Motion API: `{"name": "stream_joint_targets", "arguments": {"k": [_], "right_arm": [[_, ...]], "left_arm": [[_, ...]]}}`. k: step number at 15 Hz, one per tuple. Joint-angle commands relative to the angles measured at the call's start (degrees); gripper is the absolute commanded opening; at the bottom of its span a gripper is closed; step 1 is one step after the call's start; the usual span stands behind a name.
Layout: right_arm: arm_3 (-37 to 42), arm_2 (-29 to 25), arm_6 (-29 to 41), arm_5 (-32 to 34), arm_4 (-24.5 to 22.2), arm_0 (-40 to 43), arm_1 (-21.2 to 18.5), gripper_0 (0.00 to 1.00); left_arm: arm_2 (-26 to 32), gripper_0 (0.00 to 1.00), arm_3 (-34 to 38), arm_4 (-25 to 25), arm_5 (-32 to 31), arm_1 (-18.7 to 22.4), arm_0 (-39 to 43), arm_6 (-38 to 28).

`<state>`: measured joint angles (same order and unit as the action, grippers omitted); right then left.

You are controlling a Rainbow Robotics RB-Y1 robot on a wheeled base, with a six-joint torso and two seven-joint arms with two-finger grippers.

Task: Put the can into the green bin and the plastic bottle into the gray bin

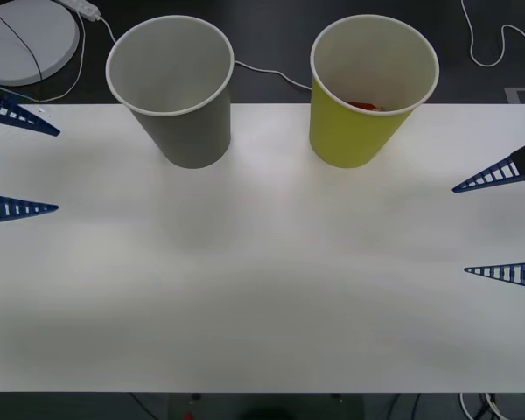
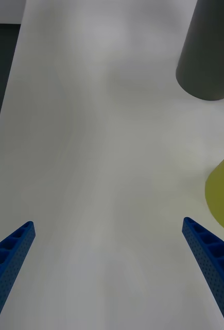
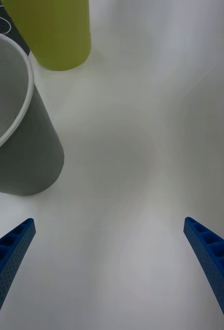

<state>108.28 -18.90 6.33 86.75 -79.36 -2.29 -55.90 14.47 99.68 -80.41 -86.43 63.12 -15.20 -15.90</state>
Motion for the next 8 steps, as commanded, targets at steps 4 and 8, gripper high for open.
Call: {"name": "stream_joint_targets", "arguments": {"k": [4,8], "right_arm": [[0.0,0.0,0.0,0.0,0.0,0.0,0.0,1.0],[0.0,0.0,0.0,0.0,0.0,0.0,0.0,1.0]], "left_arm": [[2.8,1.0,-0.5,2.8,-0.1,0.0,8.1,9.6],[3.0,1.0,-4.6,5.1,-2.5,-0.3,9.1,16.4]]}}
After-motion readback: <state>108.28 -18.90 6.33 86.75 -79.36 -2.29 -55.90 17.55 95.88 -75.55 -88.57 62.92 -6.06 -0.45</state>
